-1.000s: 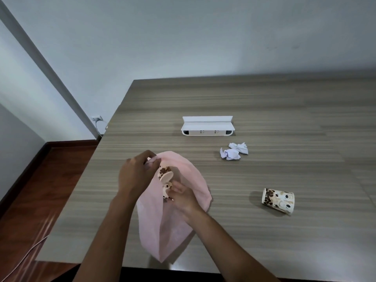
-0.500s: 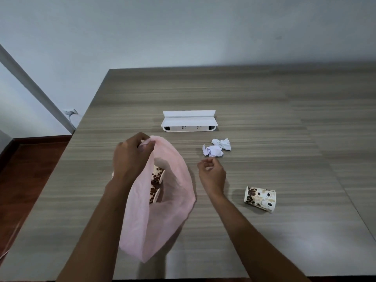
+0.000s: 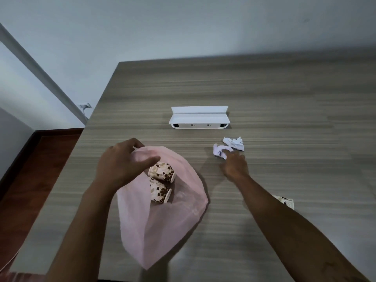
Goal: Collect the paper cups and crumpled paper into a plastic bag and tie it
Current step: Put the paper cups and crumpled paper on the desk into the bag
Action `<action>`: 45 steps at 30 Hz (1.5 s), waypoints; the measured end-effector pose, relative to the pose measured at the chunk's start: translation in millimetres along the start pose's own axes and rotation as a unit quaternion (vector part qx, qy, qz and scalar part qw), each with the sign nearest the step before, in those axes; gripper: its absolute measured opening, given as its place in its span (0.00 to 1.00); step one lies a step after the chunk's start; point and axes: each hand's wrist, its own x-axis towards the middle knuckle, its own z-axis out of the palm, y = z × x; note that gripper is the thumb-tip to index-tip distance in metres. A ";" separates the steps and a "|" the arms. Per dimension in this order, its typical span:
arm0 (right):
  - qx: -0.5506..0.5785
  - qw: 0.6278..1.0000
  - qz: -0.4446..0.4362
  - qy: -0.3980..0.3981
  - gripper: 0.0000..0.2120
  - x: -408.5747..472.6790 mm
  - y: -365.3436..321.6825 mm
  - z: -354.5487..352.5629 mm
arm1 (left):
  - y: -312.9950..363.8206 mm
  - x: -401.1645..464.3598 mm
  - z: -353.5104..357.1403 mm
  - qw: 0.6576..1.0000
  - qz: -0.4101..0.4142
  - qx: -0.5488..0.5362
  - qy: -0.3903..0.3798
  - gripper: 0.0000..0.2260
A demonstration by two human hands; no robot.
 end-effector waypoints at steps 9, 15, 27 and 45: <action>0.084 0.994 -0.014 0.065 0.10 -32.0 -5.7 32.8 | -53.3 -17.8 2.6 0.997 -0.054 0.025 0.051 0.21; 0.037 0.995 -0.044 0.087 0.08 -57.6 -6.5 43.8 | -59.4 -32.8 -7.7 0.978 -0.148 0.032 0.144 0.09; 0.491 0.853 -0.150 0.092 0.04 -215.7 -82.7 -41.4 | -44.6 -27.9 -40.3 0.992 -0.093 -0.078 0.039 0.11; 0.429 0.893 -0.111 -0.083 0.09 -203.4 -175.7 16.0 | -39.4 -17.7 -18.8 0.990 -0.061 -0.093 0.091 0.17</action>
